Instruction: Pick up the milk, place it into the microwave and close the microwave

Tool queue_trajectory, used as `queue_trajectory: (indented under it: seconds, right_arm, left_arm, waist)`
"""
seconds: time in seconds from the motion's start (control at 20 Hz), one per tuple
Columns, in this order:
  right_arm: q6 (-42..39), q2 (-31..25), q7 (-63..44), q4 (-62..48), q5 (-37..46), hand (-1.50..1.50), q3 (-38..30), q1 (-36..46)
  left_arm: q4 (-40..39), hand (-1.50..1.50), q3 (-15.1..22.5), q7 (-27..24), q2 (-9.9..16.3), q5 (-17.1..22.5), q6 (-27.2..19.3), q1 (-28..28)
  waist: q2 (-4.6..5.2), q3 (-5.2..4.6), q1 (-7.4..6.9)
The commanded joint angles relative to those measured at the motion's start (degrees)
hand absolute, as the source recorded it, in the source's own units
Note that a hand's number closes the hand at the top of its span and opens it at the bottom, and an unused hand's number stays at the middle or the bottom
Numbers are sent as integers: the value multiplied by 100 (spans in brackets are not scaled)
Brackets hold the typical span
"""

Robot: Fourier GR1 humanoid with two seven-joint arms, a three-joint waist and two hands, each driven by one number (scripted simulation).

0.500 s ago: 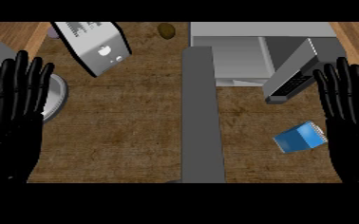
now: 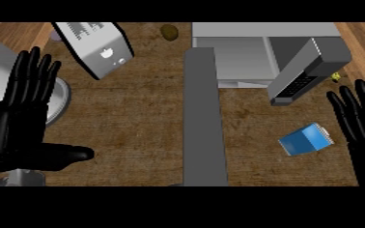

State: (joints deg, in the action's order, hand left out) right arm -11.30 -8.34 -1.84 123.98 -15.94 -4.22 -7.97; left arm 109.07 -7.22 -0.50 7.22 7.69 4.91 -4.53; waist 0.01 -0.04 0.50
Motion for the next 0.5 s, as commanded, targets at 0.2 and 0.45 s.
queue_trajectory:
  seconds: [0.2,0.45]
  right_arm:
    - [-672,82,-51,725,-834,-150,-75,-1138]
    - [-373,510,109,819,-45,-150,205,-1293]
  left_arm:
    - [83,-150,-231,-238,21,509,513,840]
    - [369,-150,-204,-260,-69,420,559,1258]
  waist:
    - [-12,4,-32]
    - [-10,3,-40]
